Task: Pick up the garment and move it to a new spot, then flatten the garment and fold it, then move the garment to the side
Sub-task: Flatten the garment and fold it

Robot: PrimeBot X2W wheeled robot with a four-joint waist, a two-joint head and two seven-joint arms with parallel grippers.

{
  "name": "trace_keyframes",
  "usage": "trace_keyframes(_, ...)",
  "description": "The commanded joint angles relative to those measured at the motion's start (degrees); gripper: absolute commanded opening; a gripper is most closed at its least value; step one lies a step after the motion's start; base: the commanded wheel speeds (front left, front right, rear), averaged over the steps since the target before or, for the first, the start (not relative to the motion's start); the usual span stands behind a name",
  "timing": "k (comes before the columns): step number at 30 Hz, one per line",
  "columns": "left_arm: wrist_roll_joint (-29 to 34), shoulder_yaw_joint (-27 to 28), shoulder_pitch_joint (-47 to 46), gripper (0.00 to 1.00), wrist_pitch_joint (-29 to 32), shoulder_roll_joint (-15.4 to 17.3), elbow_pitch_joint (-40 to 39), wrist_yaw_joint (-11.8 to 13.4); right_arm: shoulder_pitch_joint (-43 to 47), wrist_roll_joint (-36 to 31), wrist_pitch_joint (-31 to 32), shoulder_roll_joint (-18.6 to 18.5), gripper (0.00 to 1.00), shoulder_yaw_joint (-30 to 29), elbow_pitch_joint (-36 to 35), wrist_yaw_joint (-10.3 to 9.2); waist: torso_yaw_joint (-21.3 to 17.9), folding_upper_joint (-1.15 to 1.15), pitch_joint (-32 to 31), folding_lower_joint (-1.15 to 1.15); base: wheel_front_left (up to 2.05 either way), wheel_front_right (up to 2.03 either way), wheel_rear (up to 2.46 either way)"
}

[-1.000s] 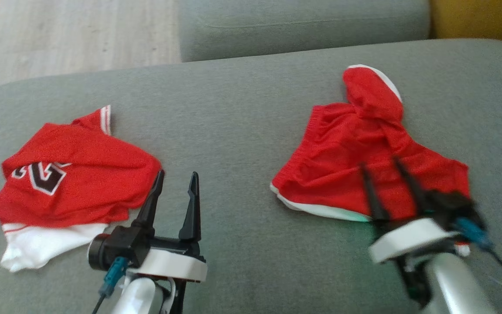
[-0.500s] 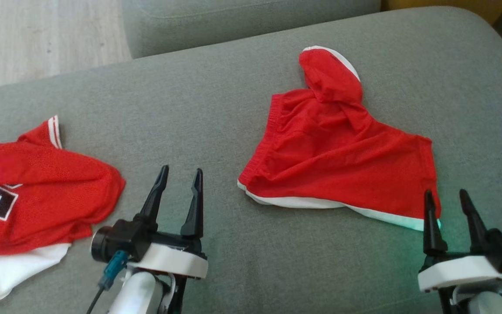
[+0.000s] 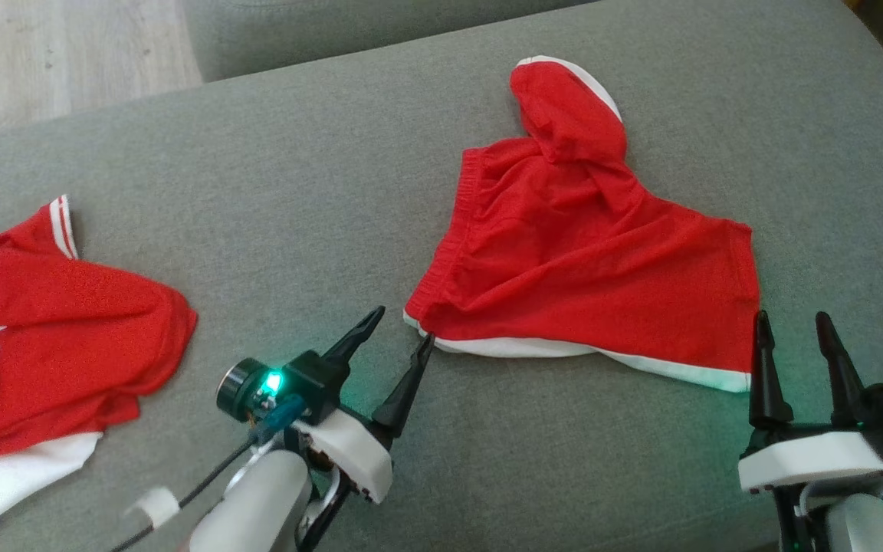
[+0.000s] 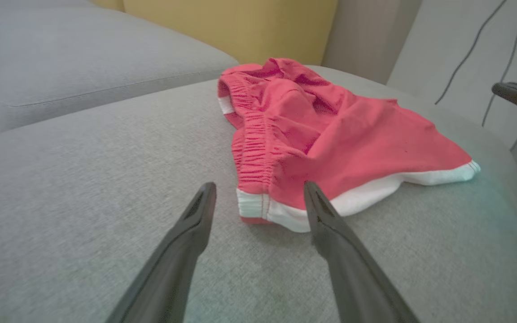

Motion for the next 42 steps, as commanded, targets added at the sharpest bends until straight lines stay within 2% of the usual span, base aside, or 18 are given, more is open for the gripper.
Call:
trace_keyframes(1, -0.5, 1.1, -2.6, 1.00, 0.1, 1.1, -1.1, -0.3, -2.0, 0.3, -0.8, -0.4, 1.00, 1.3, -1.7, -0.04, -0.2, 0.00, 0.2, -0.01, 0.00, 0.00, 0.00)
trace_keyframes(7, -3.0, -5.9, -7.1, 1.00, 1.9, 4.4, 1.9, -0.3, -2.5, 0.8, -0.8, -0.4, 1.00, 1.9, -1.8, -0.04, -1.2, 0.00, 1.2, -0.01, 0.00, 0.00, 0.00)
trace_keyframes(11, -4.5, -7.8, -9.2, 1.00, 1.5, 5.4, 3.9, -0.3, -2.7, 0.8, -0.8, -0.4, 1.00, 1.9, -1.7, -0.04, -1.6, 0.00, 1.6, -0.01, 0.00, 0.00, 0.00)
trace_keyframes(32, -8.9, -15.8, -15.3, 1.00, -2.7, 6.6, 6.7, -0.3, -3.4, -0.1, -0.8, -0.4, 1.00, 1.1, 1.4, -0.04, -2.3, 0.00, 2.9, -0.01, 0.00, 0.00, 0.00)
trace_keyframes(33, -9.1, -16.2, -15.4, 0.82, -2.9, 6.6, 6.6, -0.3, -3.5, -0.1, -0.8, -0.4, 1.00, 1.1, 1.6, -0.04, -2.4, 0.00, 2.9, -0.01, 0.00, 0.00, 0.00)
trace_keyframes(35, -9.5, -16.9, -15.7, 0.18, -3.3, 6.7, 6.5, -0.3, -3.5, -0.3, -0.8, -0.4, 1.00, 1.1, 2.4, -0.04, -2.4, 0.00, 2.9, -0.01, 0.00, 0.00, 0.00)
trace_keyframes(36, -9.7, -17.1, -15.8, 0.00, -3.5, 6.8, 6.5, -0.3, -3.5, -0.6, -0.8, -0.4, 1.00, 1.2, 2.9, -0.04, -2.4, 0.00, 2.9, -0.01, 0.00, 0.00, 0.00)
trace_keyframes(42, -9.9, -17.9, -16.0, 0.00, -4.2, 6.9, 6.5, -0.3, -3.1, -2.0, -0.7, -0.4, 1.00, 1.5, 6.1, -0.04, -2.5, 0.00, 2.8, -0.01, 0.00, 0.00, 0.00)
